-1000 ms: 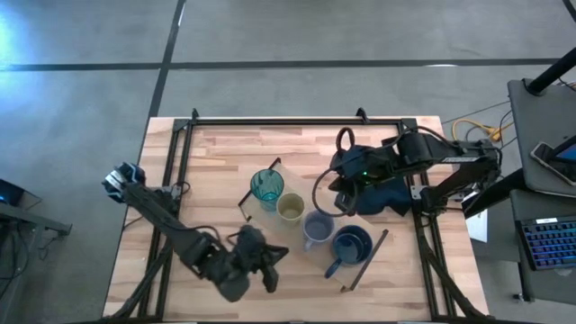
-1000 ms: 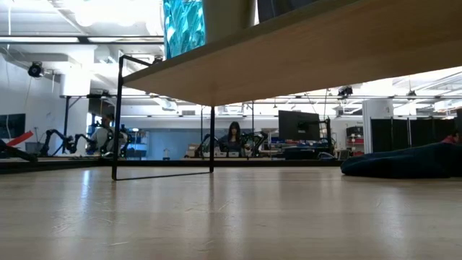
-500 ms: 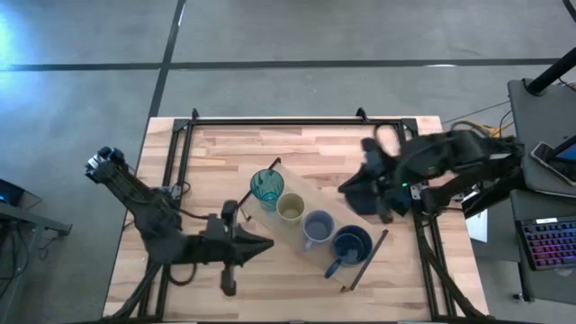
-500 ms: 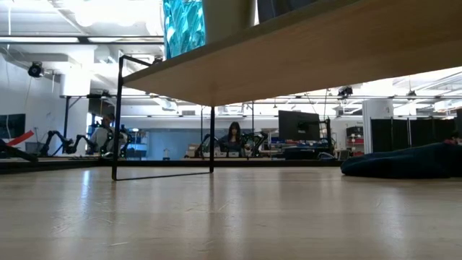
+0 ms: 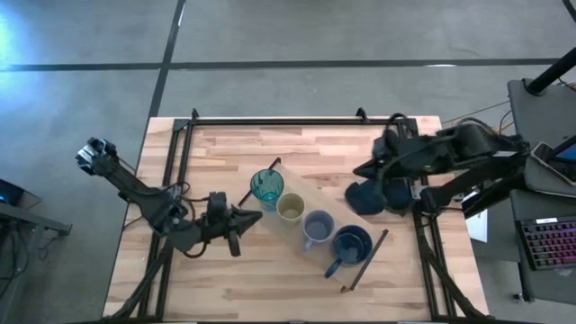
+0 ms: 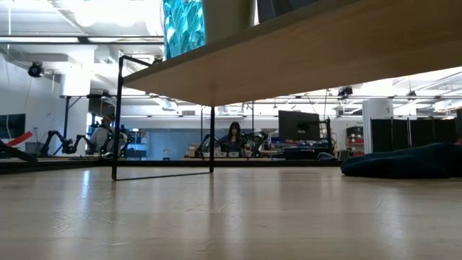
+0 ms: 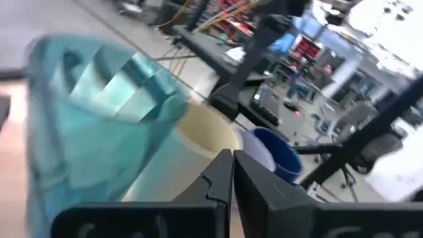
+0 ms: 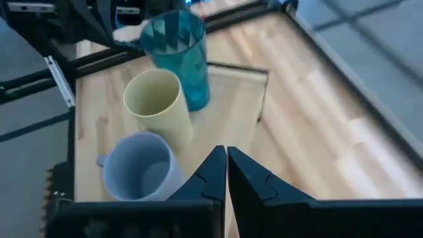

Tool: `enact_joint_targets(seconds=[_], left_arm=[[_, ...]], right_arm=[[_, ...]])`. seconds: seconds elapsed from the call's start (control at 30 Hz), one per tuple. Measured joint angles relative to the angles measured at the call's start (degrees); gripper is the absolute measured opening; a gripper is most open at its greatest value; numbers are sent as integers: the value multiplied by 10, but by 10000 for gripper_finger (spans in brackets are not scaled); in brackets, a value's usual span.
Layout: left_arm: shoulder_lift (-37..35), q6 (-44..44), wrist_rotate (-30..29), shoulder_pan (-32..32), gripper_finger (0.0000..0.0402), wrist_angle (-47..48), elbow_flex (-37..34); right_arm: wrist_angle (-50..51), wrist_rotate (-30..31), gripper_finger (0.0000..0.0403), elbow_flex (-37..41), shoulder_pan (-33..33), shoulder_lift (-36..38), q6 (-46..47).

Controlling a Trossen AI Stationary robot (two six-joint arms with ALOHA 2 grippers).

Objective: Stack small to large cups/mugs on shelf
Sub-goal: Adjust the blue transparent cup on the shelf

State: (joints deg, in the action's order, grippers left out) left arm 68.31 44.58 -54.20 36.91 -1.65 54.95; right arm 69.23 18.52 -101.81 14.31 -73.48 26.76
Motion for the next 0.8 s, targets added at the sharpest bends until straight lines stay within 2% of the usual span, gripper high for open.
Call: enact_joint_targets(seconds=[0.2, 0.37, 0.5, 0.8], left_arm=[[2, 84, -15, -19, 0, -11, -53], [2, 130, -1, -36, 0, -8, -77], [3, 165, 2, -45, 0, -3, -98], [7, 165, 6, -71, 0, -3, -104]], right_arm=[[-44, -109, 9, 5, -84, -82, 22], [-104, -206, 9, 5, -157, -147, 28], [-131, -241, 9, 1, -184, -182, 30], [-132, -295, 9, -10, -197, -244, 28]])
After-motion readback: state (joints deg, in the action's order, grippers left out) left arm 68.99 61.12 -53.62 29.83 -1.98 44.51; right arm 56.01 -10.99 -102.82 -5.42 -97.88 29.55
